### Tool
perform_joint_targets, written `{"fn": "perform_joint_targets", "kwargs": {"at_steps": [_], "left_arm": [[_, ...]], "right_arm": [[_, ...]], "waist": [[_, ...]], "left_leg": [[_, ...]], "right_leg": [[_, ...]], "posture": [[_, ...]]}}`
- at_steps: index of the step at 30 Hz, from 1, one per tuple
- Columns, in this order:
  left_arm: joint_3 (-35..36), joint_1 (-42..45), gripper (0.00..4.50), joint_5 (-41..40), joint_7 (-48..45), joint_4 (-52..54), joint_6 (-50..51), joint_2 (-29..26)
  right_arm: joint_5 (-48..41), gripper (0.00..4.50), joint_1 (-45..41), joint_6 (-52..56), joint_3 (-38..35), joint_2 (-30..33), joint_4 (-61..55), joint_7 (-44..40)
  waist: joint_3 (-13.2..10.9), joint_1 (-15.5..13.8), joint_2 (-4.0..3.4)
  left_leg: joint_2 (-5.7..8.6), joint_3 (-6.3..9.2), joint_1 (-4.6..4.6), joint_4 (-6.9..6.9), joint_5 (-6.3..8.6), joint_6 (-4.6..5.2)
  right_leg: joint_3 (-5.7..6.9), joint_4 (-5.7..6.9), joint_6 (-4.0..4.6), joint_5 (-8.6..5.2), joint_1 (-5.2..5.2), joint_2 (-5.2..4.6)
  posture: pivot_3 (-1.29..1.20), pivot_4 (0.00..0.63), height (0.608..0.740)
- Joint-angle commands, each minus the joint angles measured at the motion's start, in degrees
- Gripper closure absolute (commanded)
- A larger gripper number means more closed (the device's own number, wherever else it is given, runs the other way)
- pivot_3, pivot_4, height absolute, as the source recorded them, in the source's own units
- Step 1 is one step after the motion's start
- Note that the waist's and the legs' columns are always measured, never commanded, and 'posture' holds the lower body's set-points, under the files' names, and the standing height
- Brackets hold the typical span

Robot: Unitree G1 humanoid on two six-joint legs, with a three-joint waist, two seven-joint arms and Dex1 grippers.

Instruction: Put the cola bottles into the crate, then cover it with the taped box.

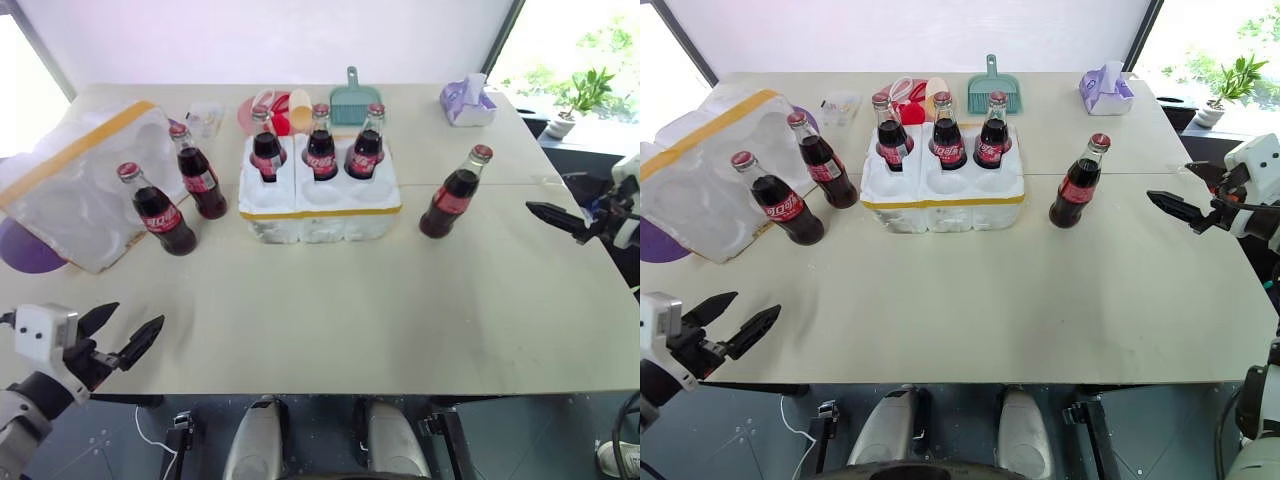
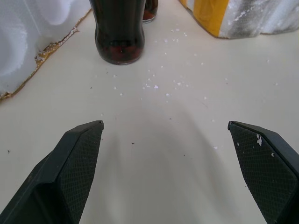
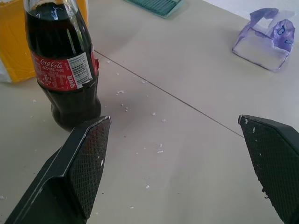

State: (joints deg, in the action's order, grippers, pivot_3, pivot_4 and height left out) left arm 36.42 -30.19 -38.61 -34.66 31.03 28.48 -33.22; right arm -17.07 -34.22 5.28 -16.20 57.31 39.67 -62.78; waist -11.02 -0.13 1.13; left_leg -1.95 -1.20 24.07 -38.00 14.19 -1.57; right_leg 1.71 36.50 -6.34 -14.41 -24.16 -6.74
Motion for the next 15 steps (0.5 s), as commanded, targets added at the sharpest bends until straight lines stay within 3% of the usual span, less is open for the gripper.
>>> {"fn": "perform_joint_targets", "kwargs": {"at_steps": [1,15], "left_arm": [[-0.9,-0.2,0.04,2.4,0.0,0.9,-1.5,-0.3],[-0.3,2.0,0.04,0.9,2.0,0.2,0.2,1.0]], "right_arm": [[-0.4,0.0,0.0,-1.3,-1.6,0.1,0.1,0.9],[-0.9,0.0,-1.5,-0.7,-1.2,-0.1,2.1,0.4]], "waist": [[0.0,0.0,0.0],[0.0,0.0,-0.01]], "left_leg": [[0.0,0.0,0.0,0.0,0.0,0.0],[0.0,-0.01,0.0,0.0,0.0,0.0]], "right_leg": [[0.0,0.0,0.0,0.0,0.0,0.0],[0.0,-0.01,-0.04,0.02,0.01,0.0]], "posture": [[0.0,0.15,0.736],[0.0,0.15,0.736]]}}
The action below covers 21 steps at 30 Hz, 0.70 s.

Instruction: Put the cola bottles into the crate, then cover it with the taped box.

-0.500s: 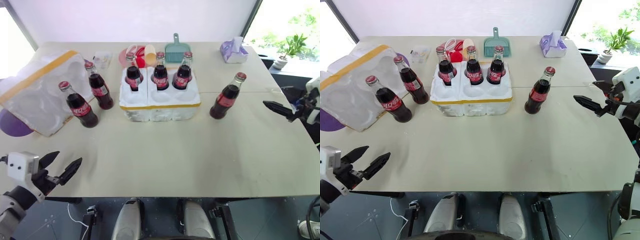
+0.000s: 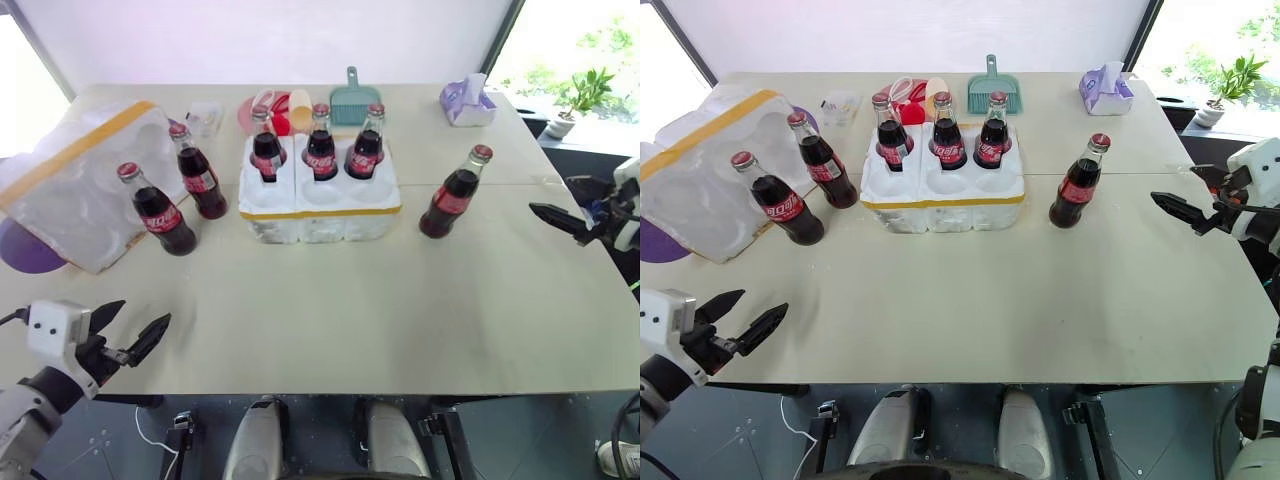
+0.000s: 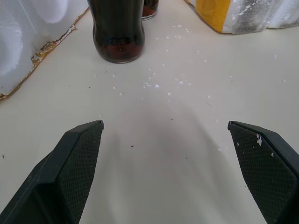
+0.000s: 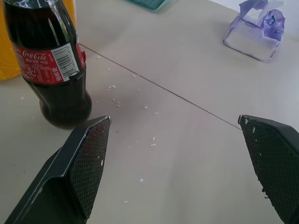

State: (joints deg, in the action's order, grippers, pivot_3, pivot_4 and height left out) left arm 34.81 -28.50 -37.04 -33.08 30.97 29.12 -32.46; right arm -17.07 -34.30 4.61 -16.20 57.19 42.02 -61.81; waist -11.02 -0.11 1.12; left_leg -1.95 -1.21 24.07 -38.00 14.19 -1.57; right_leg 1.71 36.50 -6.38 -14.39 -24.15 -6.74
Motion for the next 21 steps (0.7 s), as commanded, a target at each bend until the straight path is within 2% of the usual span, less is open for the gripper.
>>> {"fn": "perform_joint_targets", "kwargs": {"at_steps": [1,7,12,16,21], "left_arm": [[1.6,0.9,0.04,-1.2,0.3,-0.1,-0.6,0.5],[2.2,6.1,0.04,-1.4,2.3,-2.3,-0.9,0.2],[-0.9,14.4,0.04,2.1,4.5,-6.1,-1.7,-1.4],[-5.0,25.7,0.04,5.5,5.4,-12.5,-3.0,-3.4],[-9.8,35.2,0.04,8.7,4.7,-19.2,-4.0,-4.4]], "right_arm": [[-1.0,0.0,-1.5,0.4,-1.1,0.3,-0.3,-1.0],[-3.0,0.0,-8.7,7.1,-1.9,4.5,-0.2,-5.6],[-7.6,0.0,-15.5,18.4,-0.7,9.4,-6.2,-15.5],[-15.4,0.0,-17.7,30.9,-0.3,12.0,-19.5,-21.6],[-23.0,0.0,-17.2,40.1,-2.4,11.3,-33.1,-19.9]], "waist": [[0.0,0.0,0.0],[0.0,0.0,-0.18],[0.0,-0.5,-0.41],[0.0,-0.5,-0.4],[0.0,-0.5,-0.38]], "left_leg": [[0.0,0.0,0.0,0.0,0.0,0.0],[0.0,0.0,0.0,-0.01,0.0,0.0],[0.0,0.01,0.0,0.02,0.0,0.0],[0.01,0.01,0.0,0.01,0.0,0.0],[0.0,0.0,0.01,0.01,0.01,0.0]], "right_leg": [[0.0,0.0,0.0,0.0,0.0,0.0],[0.0,0.0,-0.13,0.08,0.0,0.0],[0.01,-0.01,-0.14,0.08,-0.01,0.0],[0.01,-0.02,-0.16,0.09,0.02,0.0],[0.01,-0.03,-0.18,0.13,0.02,0.01]], "posture": [[0.0,0.15,0.736],[0.0,0.15,0.736],[0.0,0.15,0.736],[0.0,0.15,0.736],[0.0,0.15,0.736]]}}
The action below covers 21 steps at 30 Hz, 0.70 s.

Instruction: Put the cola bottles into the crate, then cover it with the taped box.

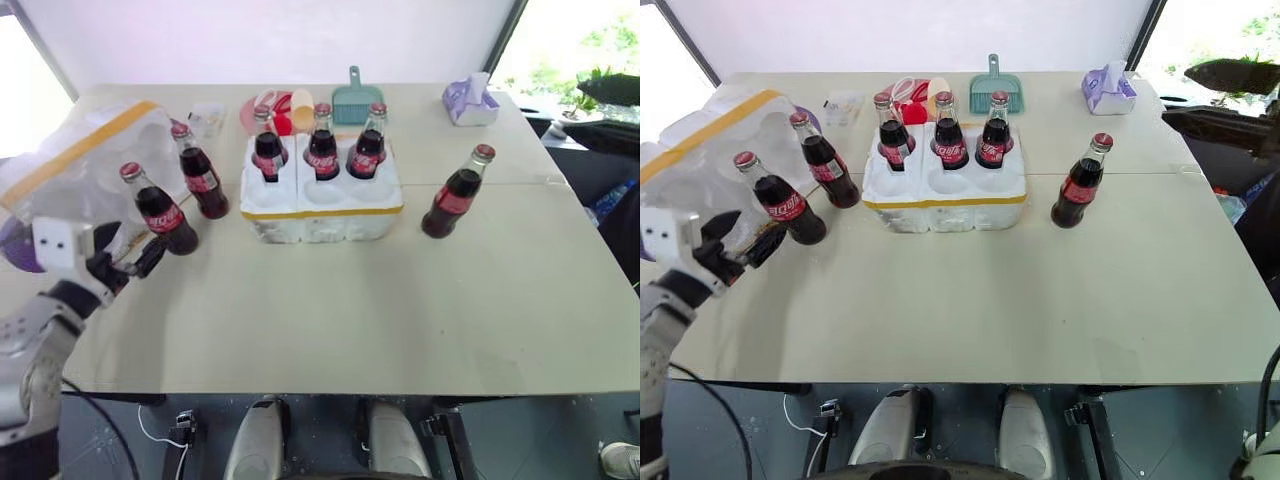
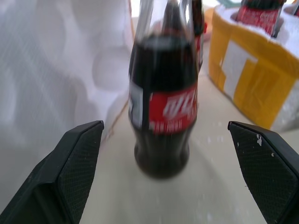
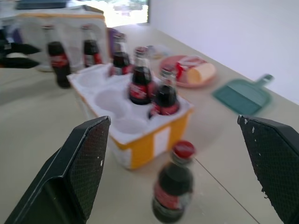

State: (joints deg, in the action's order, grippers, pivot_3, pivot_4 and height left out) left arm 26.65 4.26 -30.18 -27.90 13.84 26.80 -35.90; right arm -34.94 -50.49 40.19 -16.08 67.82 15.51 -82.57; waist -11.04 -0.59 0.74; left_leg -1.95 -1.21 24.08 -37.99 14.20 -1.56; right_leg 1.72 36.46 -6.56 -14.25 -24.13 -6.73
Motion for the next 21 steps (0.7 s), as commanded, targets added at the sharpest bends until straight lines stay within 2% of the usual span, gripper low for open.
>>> {"fn": "perform_joint_targets", "kwargs": {"at_steps": [1,12,19,20,21], "left_arm": [[-2.4,3.7,0.04,2.5,-0.8,-3.3,-2.2,-1.1],[-7.8,14.1,0.04,7.7,-2.4,-15.9,-6.8,0.2],[-9.8,16.0,0.04,8.2,-4.6,-17.8,-8.9,0.9],[-9.6,15.5,0.55,7.9,-5.1,-17.2,-8.7,0.8],[-9.3,14.8,0.82,7.5,-5.8,-16.3,-8.4,0.4]], "right_arm": [[-6.5,0.0,-0.8,5.8,-3.0,0.4,-8.5,1.3],[-13.5,0.0,1.9,10.4,-3.5,-2.1,-19.4,6.2],[-13.6,0.0,4.0,9.6,-2.5,-2.1,-21.7,6.5],[-13.8,0.0,4.2,9.8,-2.5,-2.1,-21.9,6.5],[-14.1,0.0,4.3,10.1,-2.4,-2.0,-22.1,6.6]], "waist": [[0.0,0.0,0.0],[0.0,-0.1,0.01],[0.0,-0.1,0.02],[0.0,-0.1,0.02],[0.0,-0.1,0.02]], "left_leg": [[0.0,0.0,0.01,0.01,0.0,0.0],[0.01,0.0,0.06,-0.04,0.0,0.0],[0.01,0.0,0.07,-0.05,0.0,0.0],[0.01,0.0,0.07,-0.05,0.0,0.0],[0.01,0.0,0.07,-0.05,0.0,0.0]], "right_leg": [[0.01,0.0,0.0,0.0,-0.01,0.0],[0.01,0.01,-0.1,0.06,-0.02,-0.01],[0.01,0.02,-0.12,0.07,-0.03,0.0],[0.01,0.02,-0.12,0.07,-0.03,0.0],[0.01,0.02,-0.12,0.07,-0.03,0.0]], "posture": [[0.0,0.15,0.736],[0.0,0.15,0.736],[0.0,0.15,0.736],[0.0,0.15,0.736],[0.0,0.15,0.736]]}}
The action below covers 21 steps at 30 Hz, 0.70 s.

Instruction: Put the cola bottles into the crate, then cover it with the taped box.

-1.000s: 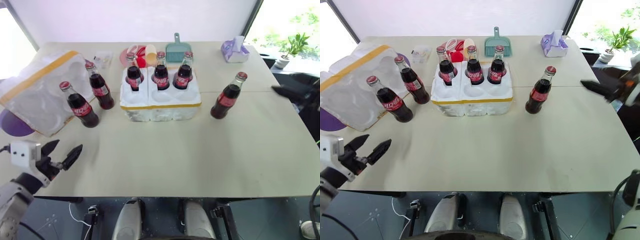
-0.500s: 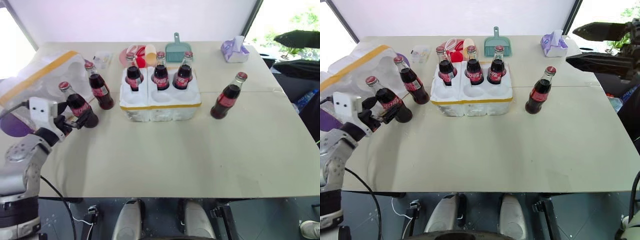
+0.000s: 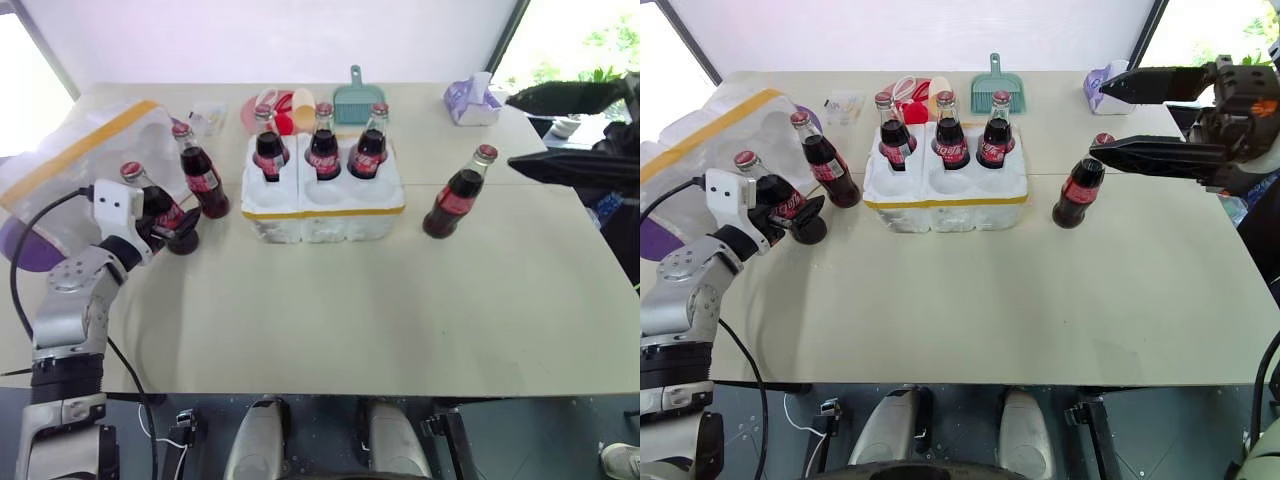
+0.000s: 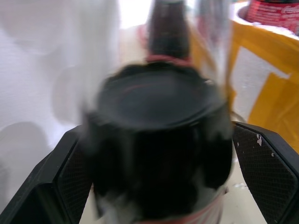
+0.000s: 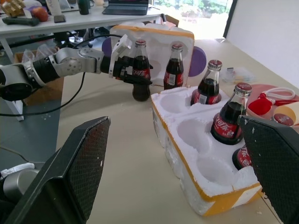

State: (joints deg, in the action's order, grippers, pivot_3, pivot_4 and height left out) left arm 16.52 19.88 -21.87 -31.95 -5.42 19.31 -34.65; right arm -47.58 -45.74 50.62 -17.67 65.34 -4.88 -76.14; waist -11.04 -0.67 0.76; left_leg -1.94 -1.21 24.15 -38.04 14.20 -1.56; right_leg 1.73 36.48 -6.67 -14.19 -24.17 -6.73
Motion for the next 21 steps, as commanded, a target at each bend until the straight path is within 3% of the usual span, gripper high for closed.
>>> {"fn": "perform_joint_targets", "kwargs": {"at_steps": [1,2,8,10,13,16,21], "left_arm": [[1.2,-1.4,1.3,-1.2,-2.3,3.8,-0.5,-1.4],[1.7,-2.0,1.82,-2.1,-3.0,5.1,1.0,-2.1],[4.5,-7.8,1.81,-12.5,-11.4,17.3,13.0,-9.3],[6.3,-8.7,1.81,-21.1,-17.2,23.4,20.5,-14.4],[6.0,0.0,1.81,-32.7,-17.8,26.0,29.3,-17.0],[1.8,12.5,1.81,-37.6,-15.2,24.0,33.1,-13.9],[-8.9,31.6,1.81,-27.0,-10.4,10.5,27.0,-0.9]], "right_arm": [[-1.7,0.0,-0.3,0.0,-0.8,0.5,-1.9,0.3],[-2.3,0.0,-0.4,0.8,-0.7,0.5,-2.0,0.4],[-2.6,0.0,0.4,-0.1,-1.1,0.6,-3.4,0.7],[-3.1,0.0,0.6,0.1,-1.2,0.3,-3.5,0.9],[-3.5,0.0,1.1,0.2,-1.2,-0.1,-4.1,1.6],[-3.3,0.0,1.8,-0.3,-1.1,-0.5,-4.8,2.4],[-3.7,0.0,2.5,-0.4,-1.2,-1.2,-5.8,4.2]], "waist": [[0.0,0.0,0.0],[0.0,0.1,0.0],[0.0,0.2,0.02],[-0.1,0.2,0.14],[-0.1,-0.6,0.23],[-0.2,-1.4,0.32],[-0.1,-1.5,0.3]], "left_leg": [[0.0,0.0,0.0,0.0,0.0,0.0],[0.0,0.0,0.0,0.0,0.0,0.0],[-0.01,0.01,0.11,0.01,0.0,0.0],[-0.01,0.01,0.15,0.01,0.0,0.0],[-0.02,0.05,0.25,-0.04,0.0,0.0],[0.01,0.11,0.3,-0.19,0.0,-0.01],[0.1,0.11,0.21,-0.22,-0.01,0.0]], "right_leg": [[0.0,0.0,0.0,0.0,0.0,0.0],[0.0,0.0,0.0,0.0,0.0,0.0],[-0.01,0.0,0.0,0.0,-0.12,0.0],[-0.01,0.0,0.0,0.0,-0.16,0.0],[0.02,0.03,0.01,0.0,-0.25,0.0],[0.06,-0.02,-0.01,0.04,-0.13,-0.01],[0.03,-0.14,-0.23,0.18,0.08,-0.02]], "posture": [[0.0,0.15,0.736],[0.0,0.15,0.736],[0.0,0.15,0.736],[0.0,0.15,0.736],[0.0,0.15,0.736],[0.0,0.15,0.736],[0.0,0.15,0.736]]}}
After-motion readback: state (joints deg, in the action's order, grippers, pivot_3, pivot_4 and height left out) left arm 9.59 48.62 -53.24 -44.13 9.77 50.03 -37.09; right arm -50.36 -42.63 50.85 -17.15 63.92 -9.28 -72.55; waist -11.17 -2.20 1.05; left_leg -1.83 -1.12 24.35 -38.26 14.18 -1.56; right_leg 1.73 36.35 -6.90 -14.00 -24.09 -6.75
